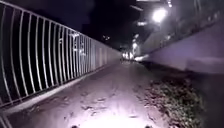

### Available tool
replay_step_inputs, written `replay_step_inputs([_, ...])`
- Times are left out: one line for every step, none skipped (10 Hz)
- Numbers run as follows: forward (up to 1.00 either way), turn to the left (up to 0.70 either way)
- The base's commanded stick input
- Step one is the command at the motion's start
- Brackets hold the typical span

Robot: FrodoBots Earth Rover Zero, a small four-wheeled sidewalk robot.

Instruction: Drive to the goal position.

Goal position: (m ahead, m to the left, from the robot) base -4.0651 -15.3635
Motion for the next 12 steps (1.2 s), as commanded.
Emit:
replay_step_inputs([0.50, 0.00])
replay_step_inputs([0.50, 0.00])
replay_step_inputs([0.50, 0.00])
replay_step_inputs([0.50, 0.00])
replay_step_inputs([0.50, 0.00])
replay_step_inputs([0.50, 0.00])
replay_step_inputs([0.50, 0.00])
replay_step_inputs([0.50, 0.00])
replay_step_inputs([0.50, -0.50])
replay_step_inputs([0.50, -0.40])
replay_step_inputs([0.50, -0.02])
replay_step_inputs([0.50, 0.00])
